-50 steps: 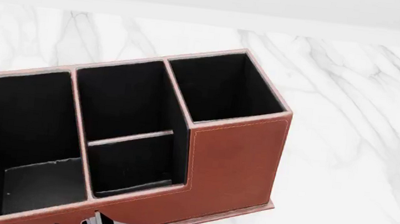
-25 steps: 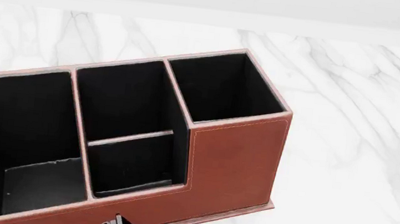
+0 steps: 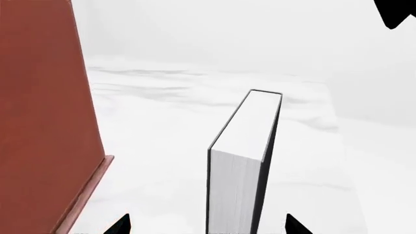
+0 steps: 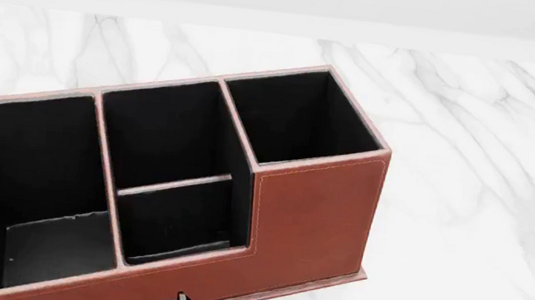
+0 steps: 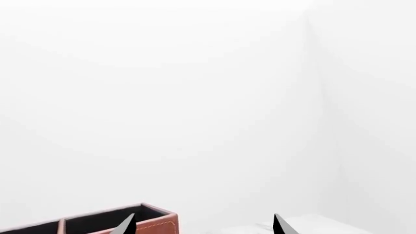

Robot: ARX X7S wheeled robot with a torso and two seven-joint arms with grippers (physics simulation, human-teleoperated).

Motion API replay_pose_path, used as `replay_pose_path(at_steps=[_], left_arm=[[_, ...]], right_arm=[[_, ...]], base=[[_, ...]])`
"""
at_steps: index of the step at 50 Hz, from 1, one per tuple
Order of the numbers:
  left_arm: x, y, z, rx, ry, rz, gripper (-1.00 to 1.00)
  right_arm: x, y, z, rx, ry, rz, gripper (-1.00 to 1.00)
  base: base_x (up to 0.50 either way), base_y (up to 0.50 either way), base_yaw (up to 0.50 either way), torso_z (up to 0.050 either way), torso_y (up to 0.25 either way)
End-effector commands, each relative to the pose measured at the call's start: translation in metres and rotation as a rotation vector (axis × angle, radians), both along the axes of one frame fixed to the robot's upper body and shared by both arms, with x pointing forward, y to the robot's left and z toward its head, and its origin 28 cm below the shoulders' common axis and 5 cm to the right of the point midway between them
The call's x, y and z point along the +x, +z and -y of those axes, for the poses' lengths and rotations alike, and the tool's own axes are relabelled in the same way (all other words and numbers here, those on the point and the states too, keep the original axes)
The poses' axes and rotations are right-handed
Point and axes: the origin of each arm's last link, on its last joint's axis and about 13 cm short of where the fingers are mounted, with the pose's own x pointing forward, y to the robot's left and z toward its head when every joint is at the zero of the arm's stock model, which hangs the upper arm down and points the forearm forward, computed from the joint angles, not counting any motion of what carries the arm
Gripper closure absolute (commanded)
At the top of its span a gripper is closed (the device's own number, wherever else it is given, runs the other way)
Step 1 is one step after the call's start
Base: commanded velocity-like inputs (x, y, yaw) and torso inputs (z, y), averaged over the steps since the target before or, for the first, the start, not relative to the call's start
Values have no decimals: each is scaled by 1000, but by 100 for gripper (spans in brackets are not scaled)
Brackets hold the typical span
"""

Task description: Pick up the book and place it in the back compartment of the caddy.

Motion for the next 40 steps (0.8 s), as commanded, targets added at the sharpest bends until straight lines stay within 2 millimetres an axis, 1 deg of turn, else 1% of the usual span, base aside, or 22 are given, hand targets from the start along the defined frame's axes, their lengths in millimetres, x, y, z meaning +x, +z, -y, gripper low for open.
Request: replay_pose_path(at_steps=[1,11,27,40], left_arm=[[2,-6,7,23,-21,-14,-100],[-2,-7,13,35,-45,-13,-100],[0,5,17,51,-57,12,-100],[1,10,17,60,-54,26,-100]], right_arm=[[0,0,0,0,2,2,-100],[0,0,0,0,1,2,-100],[0,1,1,2,1,-2,-100],[0,1,1,2,2,0,-100]], base=[[0,0,0,0,0],[0,0,0,0,0],[0,0,0,0,0],[0,0,0,0,0]])
